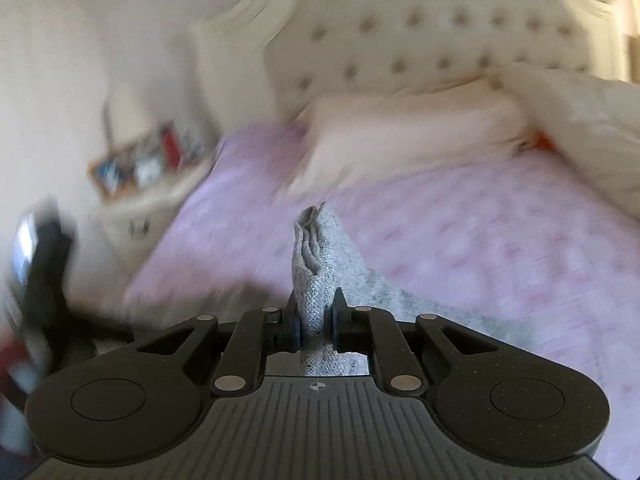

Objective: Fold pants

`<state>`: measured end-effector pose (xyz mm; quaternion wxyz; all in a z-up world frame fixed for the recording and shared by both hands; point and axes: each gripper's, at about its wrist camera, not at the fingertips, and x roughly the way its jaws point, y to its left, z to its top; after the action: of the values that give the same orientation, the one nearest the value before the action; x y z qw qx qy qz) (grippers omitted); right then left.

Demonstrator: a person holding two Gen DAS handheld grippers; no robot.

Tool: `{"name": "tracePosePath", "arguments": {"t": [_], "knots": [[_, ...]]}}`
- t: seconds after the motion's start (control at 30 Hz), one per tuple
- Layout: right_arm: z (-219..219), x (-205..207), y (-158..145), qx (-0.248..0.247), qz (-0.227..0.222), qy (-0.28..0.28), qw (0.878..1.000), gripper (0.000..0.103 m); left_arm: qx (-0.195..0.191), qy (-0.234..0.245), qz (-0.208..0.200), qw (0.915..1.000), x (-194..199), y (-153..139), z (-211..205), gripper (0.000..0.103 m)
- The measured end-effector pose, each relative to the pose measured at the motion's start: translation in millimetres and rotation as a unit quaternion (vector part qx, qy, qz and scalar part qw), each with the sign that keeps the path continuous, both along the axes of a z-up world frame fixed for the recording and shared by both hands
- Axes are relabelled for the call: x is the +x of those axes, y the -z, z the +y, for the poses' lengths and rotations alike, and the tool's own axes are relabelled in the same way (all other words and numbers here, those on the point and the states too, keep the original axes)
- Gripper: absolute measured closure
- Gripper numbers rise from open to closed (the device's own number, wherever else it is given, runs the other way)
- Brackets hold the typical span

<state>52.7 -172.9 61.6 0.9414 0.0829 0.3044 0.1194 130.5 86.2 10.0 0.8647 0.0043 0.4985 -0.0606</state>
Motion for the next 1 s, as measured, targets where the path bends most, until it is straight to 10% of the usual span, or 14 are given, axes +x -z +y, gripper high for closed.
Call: {"name": "tracePosePath", "arguments": {"t": [0.2,0.43,0.73,1.0], "knots": [[70,8,88,-0.071,0.08,-0.053,0.993,0.073,0.004,-0.054,0.009,0.9985,-1,16,28,0.039],[35,-18,43,0.007,0.036,-0.111,0.993,0.052,-0.001,-0.04,0.006,0.9992,-4,16,14,0.039],[-95,28,59,0.026,0.128,0.106,0.986,0.067,-0.007,0.067,0.022,0.9975,-25,20,-54,0.039],[-115,43,85,0.023,0.227,0.155,0.961,0.068,0.021,0.056,0.065,0.9961,-48,49,-51,0.028]]}}
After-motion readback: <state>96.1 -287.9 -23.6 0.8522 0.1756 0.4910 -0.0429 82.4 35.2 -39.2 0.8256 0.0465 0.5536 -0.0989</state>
